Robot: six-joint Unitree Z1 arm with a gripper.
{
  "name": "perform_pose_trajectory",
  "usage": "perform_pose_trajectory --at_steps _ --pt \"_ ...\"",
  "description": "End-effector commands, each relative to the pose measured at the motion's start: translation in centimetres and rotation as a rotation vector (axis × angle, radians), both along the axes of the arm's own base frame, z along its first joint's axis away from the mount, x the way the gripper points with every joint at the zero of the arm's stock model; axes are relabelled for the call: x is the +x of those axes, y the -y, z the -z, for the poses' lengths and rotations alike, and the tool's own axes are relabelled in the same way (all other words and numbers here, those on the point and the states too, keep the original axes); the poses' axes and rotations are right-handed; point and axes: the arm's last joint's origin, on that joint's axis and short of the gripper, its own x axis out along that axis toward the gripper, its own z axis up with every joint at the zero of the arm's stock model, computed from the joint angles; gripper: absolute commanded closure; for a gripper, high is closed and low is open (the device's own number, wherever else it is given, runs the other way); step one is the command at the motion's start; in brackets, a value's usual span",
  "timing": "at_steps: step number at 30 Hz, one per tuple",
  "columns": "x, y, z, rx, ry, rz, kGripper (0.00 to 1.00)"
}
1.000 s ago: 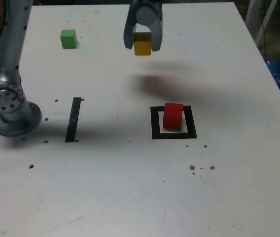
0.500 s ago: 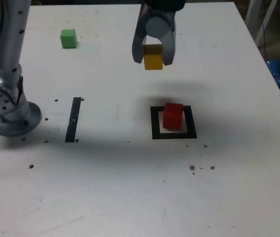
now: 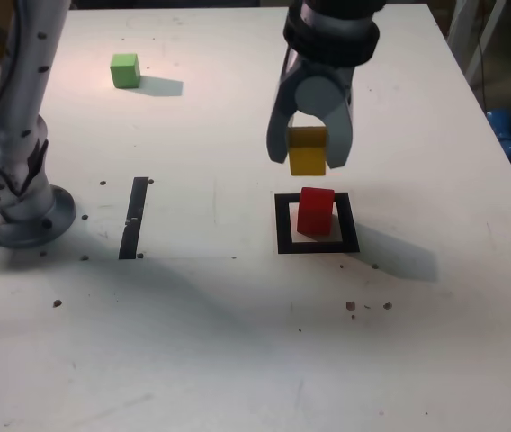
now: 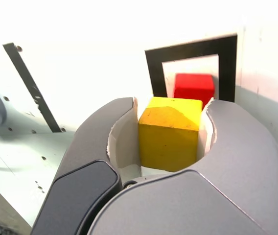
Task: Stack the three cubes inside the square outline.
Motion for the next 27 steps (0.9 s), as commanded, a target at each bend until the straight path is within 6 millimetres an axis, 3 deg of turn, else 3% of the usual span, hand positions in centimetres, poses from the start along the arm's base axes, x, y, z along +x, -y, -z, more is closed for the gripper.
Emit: perform_pose_trajectory --at_steps 1,27 --pt "0.3 0.5 0.3 -0.001 -0.008 0.004 0.62" --pt "2.3 1.2 3.6 -0.014 -0.066 0.013 0.61"
